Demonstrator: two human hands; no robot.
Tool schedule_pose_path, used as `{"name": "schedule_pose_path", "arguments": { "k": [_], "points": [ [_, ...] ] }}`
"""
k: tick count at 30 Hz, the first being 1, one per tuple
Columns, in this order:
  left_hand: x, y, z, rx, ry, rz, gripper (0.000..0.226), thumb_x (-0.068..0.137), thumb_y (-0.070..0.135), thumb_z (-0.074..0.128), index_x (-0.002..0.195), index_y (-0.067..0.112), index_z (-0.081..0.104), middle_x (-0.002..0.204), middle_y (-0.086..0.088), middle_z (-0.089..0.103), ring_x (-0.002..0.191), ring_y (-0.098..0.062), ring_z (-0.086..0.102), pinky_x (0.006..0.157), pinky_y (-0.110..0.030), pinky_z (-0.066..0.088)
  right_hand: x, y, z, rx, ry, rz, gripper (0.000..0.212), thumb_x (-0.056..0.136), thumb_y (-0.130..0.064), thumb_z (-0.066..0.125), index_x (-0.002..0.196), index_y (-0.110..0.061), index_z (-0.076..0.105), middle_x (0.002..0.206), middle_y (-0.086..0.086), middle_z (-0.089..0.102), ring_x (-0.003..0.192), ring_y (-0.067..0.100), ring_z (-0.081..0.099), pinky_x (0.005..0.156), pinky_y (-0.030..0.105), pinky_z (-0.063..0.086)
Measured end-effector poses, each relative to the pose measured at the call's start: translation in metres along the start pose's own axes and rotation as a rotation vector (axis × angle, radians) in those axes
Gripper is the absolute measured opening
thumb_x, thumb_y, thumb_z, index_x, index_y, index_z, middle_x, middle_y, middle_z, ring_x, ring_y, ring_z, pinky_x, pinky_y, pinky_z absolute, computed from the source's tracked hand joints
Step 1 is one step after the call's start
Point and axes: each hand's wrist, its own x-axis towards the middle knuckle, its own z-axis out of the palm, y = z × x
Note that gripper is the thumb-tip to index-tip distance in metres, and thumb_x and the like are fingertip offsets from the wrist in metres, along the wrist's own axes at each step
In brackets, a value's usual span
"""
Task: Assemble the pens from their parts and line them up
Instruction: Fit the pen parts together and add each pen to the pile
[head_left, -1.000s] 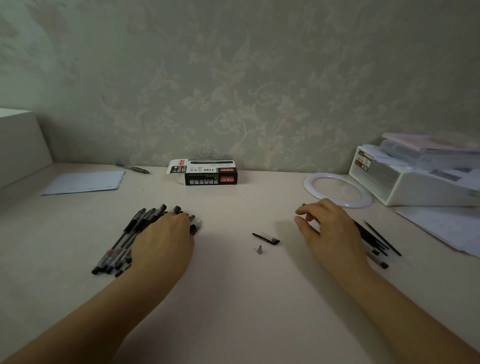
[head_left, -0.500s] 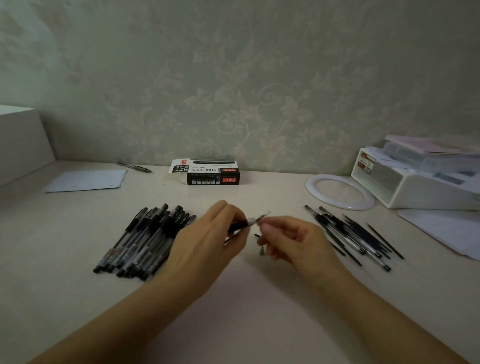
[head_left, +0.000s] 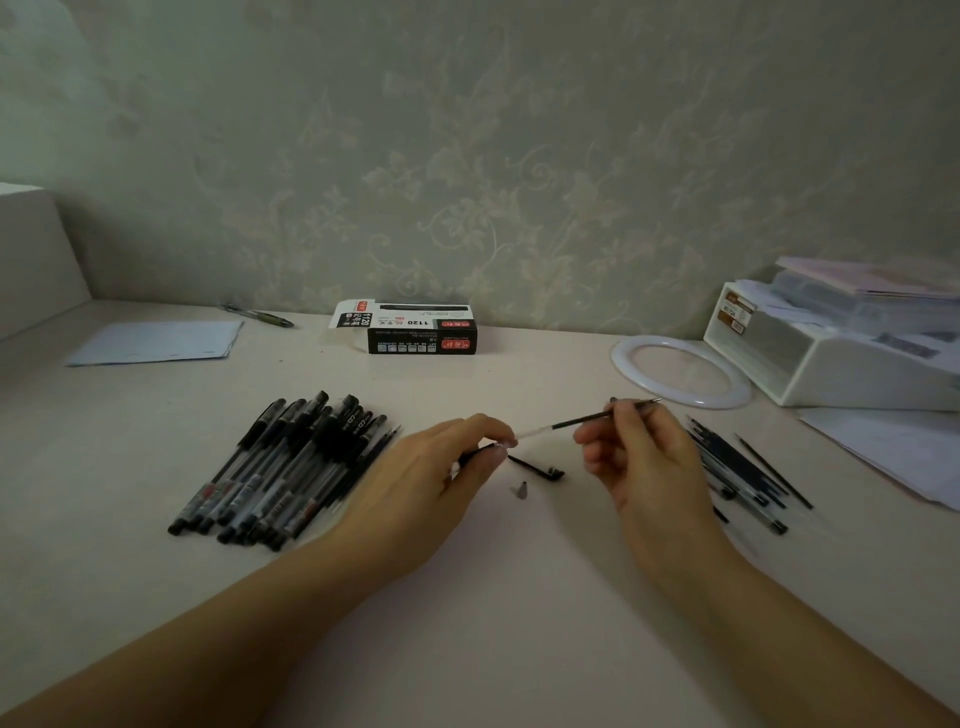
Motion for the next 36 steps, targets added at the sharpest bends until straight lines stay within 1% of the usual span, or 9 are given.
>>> {"name": "schedule_pose_path", "arguments": {
  "k": [4,8,14,18,22,25,29,32,36],
  "points": [
    [0.0,0.001,0.001,-0.035,-0.007,0.004,0.018,0.097,0.038,0.046,0.106,0.036,0.061,0.075,0.031,0.053,0.061,0.002,0.05,0.054,-0.01,0.032,0.0,0.001,0.003,0.142,-0.026,0.061,0.02,0.104,-0.018,0.044,0.094,-0.006,0.057,0.072,0.006,0.071,0.059,0.008,0.06,0.057,0.018,0.053],
    [0.002,-0.002,0.001,-0.104,0.009,-0.035,0.017,0.096,0.038,0.047,0.105,0.036,0.061,0.069,0.02,0.054,0.052,-0.009,0.045,0.05,-0.013,0.029,0.001,0.003,0.001,0.152,-0.025,0.064,0.019,0.104,-0.017,0.045,0.095,-0.005,0.057,0.071,0.007,0.071,0.058,0.008,0.06,0.056,0.018,0.052],
    [0.001,-0.001,0.002,-0.116,-0.005,-0.028,0.017,0.096,0.04,0.046,0.105,0.036,0.06,0.07,0.021,0.055,0.051,-0.008,0.046,0.049,-0.012,0.029,0.001,0.005,0.0,0.099,-0.049,0.039,0.02,0.103,-0.018,0.046,0.094,-0.005,0.058,0.073,0.007,0.07,0.06,0.009,0.06,0.059,0.019,0.053],
    [0.0,-0.001,0.003,-0.081,-0.027,-0.014,0.017,0.096,0.043,0.045,0.106,0.039,0.058,0.073,0.022,0.055,0.055,-0.006,0.048,0.051,-0.012,0.031,-0.002,0.002,0.001,-0.111,-0.137,-0.084,0.018,0.099,-0.019,0.055,0.086,-0.011,0.065,0.074,0.004,0.069,0.061,0.009,0.058,0.06,0.017,0.05],
    [0.0,-0.002,0.003,-0.1,-0.011,-0.019,0.015,0.096,0.041,0.048,0.109,0.041,0.054,0.071,0.016,0.053,0.057,-0.004,0.05,0.052,-0.012,0.032,-0.009,0.003,0.005,-0.542,-0.329,-0.179,0.005,0.086,-0.033,0.071,0.086,-0.03,0.075,0.076,-0.008,0.071,0.06,0.001,0.055,0.06,0.011,0.044],
    [0.0,-0.001,0.002,-0.126,0.011,-0.023,0.017,0.096,0.038,0.049,0.112,0.039,0.053,0.07,0.014,0.052,0.056,-0.005,0.05,0.052,-0.013,0.033,-0.009,0.006,0.001,-0.798,-0.337,-0.297,0.016,0.077,-0.038,0.079,0.091,-0.034,0.072,0.08,-0.008,0.065,0.061,0.004,0.05,0.06,0.012,0.04],
    [0.0,0.0,0.002,-0.11,0.01,-0.009,0.017,0.096,0.035,0.05,0.112,0.039,0.055,0.067,0.016,0.05,0.057,-0.001,0.05,0.052,-0.011,0.032,-0.009,0.006,0.0,-0.888,-0.373,-0.363,0.016,0.075,-0.034,0.081,0.089,-0.029,0.075,0.081,-0.01,0.06,0.072,0.0,0.053,0.064,0.009,0.038],
    [0.0,0.002,0.001,-0.077,0.017,0.02,0.017,0.097,0.028,0.052,0.111,0.034,0.06,0.072,0.03,0.053,0.061,0.01,0.05,0.056,-0.004,0.034,-0.009,0.009,0.001,-0.916,-0.4,-0.364,0.008,0.077,-0.027,0.082,0.083,-0.024,0.077,0.079,-0.008,0.059,0.07,0.001,0.054,0.063,0.009,0.037],
    [-0.001,0.003,0.0,-0.049,0.014,0.032,0.016,0.097,0.027,0.052,0.109,0.031,0.063,0.08,0.039,0.053,0.067,0.015,0.051,0.061,0.0,0.034,-0.006,0.009,0.001,-0.813,-0.334,-0.348,0.004,0.085,-0.019,0.074,0.083,-0.022,0.074,0.076,-0.009,0.067,0.069,0.004,0.058,0.065,0.011,0.041]
  ]
}}
